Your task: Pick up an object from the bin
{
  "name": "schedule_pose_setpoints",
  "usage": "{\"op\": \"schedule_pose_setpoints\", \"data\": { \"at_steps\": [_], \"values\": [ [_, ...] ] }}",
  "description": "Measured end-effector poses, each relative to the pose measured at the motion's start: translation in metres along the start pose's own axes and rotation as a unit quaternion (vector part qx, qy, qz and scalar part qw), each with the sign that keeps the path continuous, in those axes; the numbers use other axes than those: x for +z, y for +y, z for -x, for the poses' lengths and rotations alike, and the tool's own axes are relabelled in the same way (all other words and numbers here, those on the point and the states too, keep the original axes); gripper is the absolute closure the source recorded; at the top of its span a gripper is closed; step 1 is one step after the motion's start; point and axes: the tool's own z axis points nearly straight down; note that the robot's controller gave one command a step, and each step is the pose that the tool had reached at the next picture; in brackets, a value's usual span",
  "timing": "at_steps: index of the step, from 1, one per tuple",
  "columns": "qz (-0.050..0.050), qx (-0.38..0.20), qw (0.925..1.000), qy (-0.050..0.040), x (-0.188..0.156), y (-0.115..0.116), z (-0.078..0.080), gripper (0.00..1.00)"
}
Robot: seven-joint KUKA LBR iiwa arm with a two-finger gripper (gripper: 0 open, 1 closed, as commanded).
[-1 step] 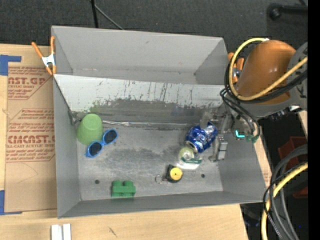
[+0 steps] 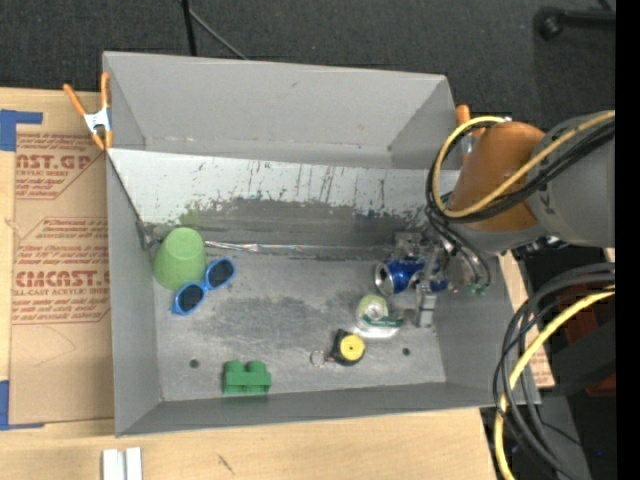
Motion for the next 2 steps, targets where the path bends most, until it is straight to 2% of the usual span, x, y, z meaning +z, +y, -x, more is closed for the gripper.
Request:
{"op": "schedule_pose_setpoints", "data": {
  "at_steps": [2],
  "values": [
    [-0.001,-0.001,1.0,-0.0016,-0.0011,0.0009,0.0014,0.0]
  ]
}}
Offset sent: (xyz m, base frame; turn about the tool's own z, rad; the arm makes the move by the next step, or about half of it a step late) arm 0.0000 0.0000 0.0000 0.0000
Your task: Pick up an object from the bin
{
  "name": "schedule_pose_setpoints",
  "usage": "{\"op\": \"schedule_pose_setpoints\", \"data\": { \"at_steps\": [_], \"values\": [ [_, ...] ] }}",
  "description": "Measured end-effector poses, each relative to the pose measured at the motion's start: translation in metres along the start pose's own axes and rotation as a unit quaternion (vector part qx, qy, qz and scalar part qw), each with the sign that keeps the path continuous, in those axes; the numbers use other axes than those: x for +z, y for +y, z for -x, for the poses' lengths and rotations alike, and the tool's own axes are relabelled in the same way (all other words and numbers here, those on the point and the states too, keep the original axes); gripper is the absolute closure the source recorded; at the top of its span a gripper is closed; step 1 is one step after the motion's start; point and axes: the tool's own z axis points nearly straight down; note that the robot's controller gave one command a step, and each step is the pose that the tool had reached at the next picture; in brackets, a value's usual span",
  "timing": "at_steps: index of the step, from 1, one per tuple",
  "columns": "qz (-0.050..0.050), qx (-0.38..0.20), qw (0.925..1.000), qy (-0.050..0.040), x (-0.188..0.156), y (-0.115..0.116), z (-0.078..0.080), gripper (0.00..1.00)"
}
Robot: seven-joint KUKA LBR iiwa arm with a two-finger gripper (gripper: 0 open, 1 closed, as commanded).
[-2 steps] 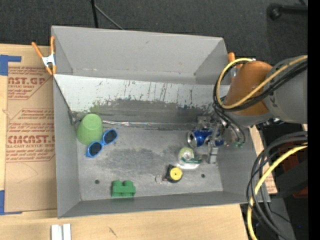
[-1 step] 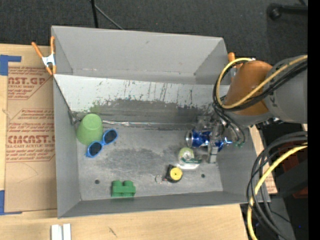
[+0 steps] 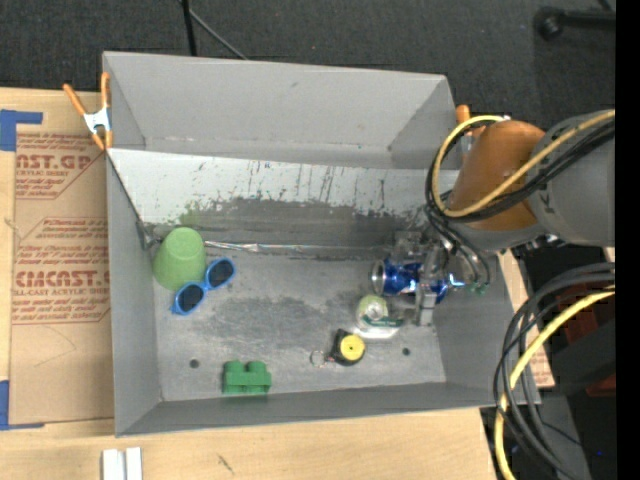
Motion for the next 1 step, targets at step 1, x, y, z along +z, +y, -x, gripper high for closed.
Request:
{"op": "schedule_pose_setpoints", "data": {
  "at_steps": [1],
  "values": [
    [0.0,0.0,1.0,-0.0007,-0.0004,0.0004,0.0006,0.0]
  ]
}}
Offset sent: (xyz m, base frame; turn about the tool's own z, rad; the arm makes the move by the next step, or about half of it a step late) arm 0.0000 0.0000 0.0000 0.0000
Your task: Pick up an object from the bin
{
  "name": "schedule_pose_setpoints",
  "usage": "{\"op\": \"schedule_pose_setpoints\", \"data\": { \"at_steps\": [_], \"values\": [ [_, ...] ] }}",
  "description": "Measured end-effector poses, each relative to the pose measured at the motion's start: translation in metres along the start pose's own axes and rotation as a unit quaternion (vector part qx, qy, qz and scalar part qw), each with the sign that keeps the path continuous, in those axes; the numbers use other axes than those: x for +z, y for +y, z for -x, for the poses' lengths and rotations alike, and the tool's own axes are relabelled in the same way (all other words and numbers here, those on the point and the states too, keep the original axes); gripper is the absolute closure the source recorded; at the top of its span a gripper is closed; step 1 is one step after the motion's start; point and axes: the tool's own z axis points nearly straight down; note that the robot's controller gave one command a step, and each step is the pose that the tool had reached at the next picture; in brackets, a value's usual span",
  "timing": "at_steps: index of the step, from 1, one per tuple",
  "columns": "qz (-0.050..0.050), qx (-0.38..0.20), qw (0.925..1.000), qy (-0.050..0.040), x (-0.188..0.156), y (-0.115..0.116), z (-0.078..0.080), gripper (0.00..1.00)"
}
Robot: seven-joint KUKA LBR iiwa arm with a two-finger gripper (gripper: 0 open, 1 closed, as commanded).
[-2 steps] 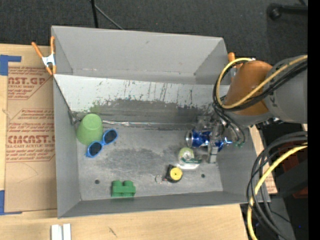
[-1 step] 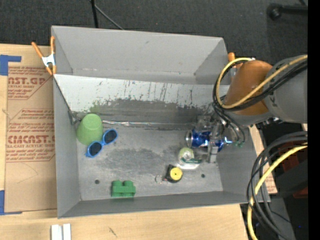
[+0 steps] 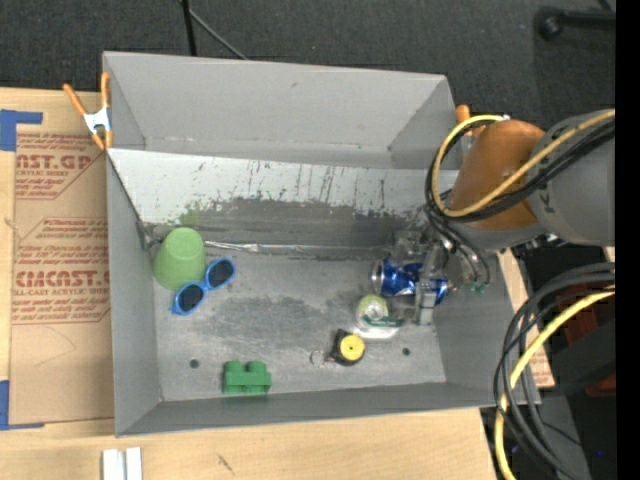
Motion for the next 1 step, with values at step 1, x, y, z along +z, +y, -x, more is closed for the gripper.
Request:
{"op": "schedule_pose_setpoints", "data": {
  "at_steps": [1],
  "values": [
    [0.0,0.0,1.0,-0.0006,-0.0004,0.0003,0.0005,0.0]
  ]
}}
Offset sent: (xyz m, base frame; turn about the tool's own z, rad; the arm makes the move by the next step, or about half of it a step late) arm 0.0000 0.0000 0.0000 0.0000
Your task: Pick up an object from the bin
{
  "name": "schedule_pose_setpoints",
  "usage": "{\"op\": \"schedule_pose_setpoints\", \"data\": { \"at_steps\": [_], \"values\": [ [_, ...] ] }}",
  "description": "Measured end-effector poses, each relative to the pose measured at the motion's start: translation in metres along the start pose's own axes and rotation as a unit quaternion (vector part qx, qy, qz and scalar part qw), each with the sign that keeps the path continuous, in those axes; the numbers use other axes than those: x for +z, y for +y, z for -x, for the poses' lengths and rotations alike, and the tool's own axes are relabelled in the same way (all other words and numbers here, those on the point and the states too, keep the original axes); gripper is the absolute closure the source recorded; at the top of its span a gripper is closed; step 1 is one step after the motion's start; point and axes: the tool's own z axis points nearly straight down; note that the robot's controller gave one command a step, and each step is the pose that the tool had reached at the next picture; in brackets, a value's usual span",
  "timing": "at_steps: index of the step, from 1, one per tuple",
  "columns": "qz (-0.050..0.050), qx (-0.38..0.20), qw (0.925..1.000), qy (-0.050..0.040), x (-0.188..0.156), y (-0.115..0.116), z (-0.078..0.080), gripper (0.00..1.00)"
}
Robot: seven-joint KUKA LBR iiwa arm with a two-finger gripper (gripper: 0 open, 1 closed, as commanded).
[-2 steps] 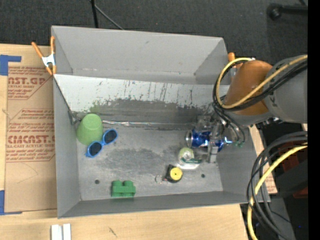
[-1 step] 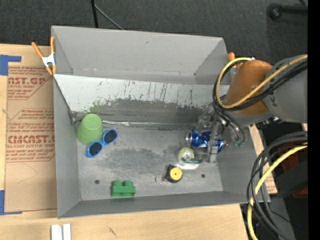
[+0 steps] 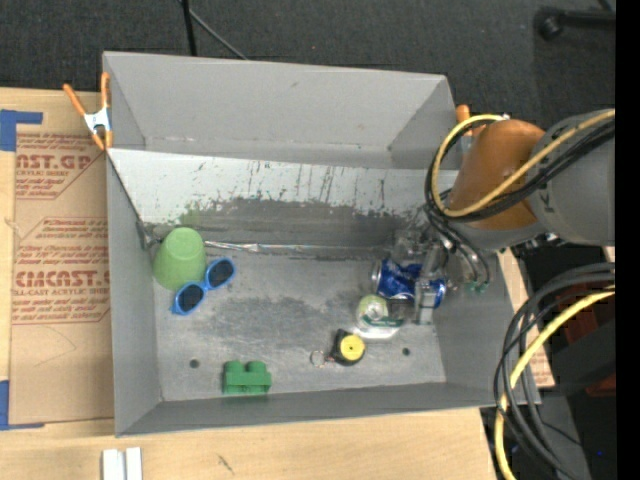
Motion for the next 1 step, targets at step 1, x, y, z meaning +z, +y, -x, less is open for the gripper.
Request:
{"op": "schedule_pose_setpoints", "data": {
  "at_steps": [1],
  "values": [
    [-0.001,0.0,1.0,-0.0043,-0.0036,-0.0007,0.0028,1.0]
  ]
}}
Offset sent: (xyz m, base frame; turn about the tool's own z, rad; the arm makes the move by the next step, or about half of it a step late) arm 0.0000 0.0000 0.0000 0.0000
